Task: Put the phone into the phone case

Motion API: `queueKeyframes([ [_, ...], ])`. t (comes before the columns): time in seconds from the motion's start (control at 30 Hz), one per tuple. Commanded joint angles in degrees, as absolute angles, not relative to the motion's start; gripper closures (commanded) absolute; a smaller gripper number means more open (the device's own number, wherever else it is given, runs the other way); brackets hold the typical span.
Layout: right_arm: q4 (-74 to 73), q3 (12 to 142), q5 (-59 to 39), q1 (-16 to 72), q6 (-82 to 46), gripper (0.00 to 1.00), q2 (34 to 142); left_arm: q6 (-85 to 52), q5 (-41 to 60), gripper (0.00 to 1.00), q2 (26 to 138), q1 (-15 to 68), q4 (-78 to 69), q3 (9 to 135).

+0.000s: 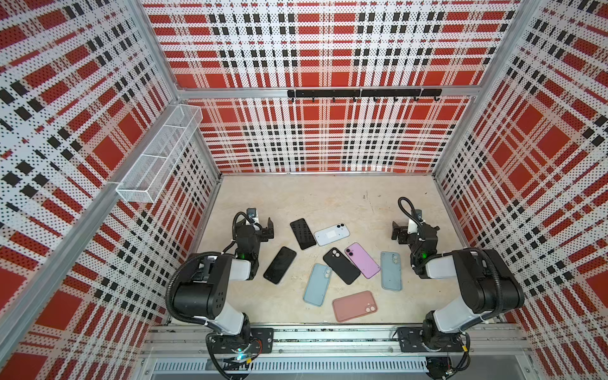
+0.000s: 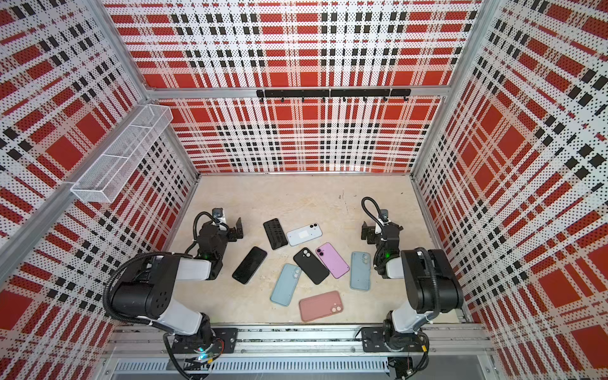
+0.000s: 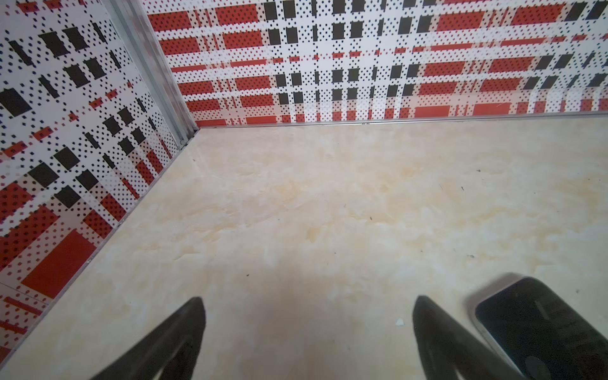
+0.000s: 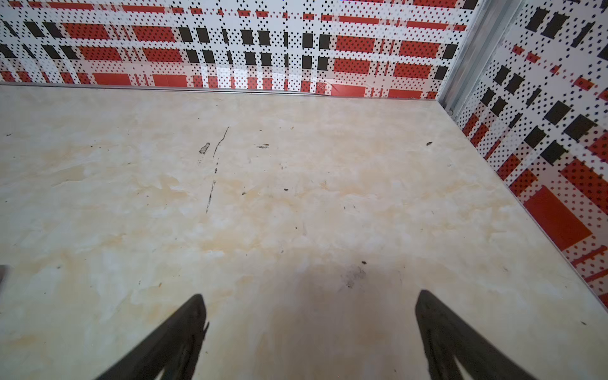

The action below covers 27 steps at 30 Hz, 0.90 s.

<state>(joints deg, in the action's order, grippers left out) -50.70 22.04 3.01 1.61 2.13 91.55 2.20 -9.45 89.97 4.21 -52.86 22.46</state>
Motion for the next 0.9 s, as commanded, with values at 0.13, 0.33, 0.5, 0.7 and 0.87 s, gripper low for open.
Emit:
queueKeyframes([
  [0.13,-52.76,23.11,2.57,1.32,3.17,0.0,91.0,2.03,-9.4,0.01,90.18,4.04,-53.0,23.29],
  [0.33,-52.75,23.07,2.58,1.37,3.16,0.0,91.05,2.11,-9.5,0.01,90.19,4.14,-53.0,23.29],
  [0.5,-52.73,23.05,2.55,1.33,3.16,0.0,91.05,2.18,-9.74,0.01,90.18,4.35,-53.0,23.24],
  [0.7,-52.71,23.08,2.61,1.34,3.16,0.0,91.0,2.36,-9.88,0.01,90.13,4.32,-53.33,23.09],
  [0.87,-52.73,23.06,2.57,1.32,3.16,0.0,91.03,2.32,-9.87,0.01,90.09,4.46,-53.44,23.03],
])
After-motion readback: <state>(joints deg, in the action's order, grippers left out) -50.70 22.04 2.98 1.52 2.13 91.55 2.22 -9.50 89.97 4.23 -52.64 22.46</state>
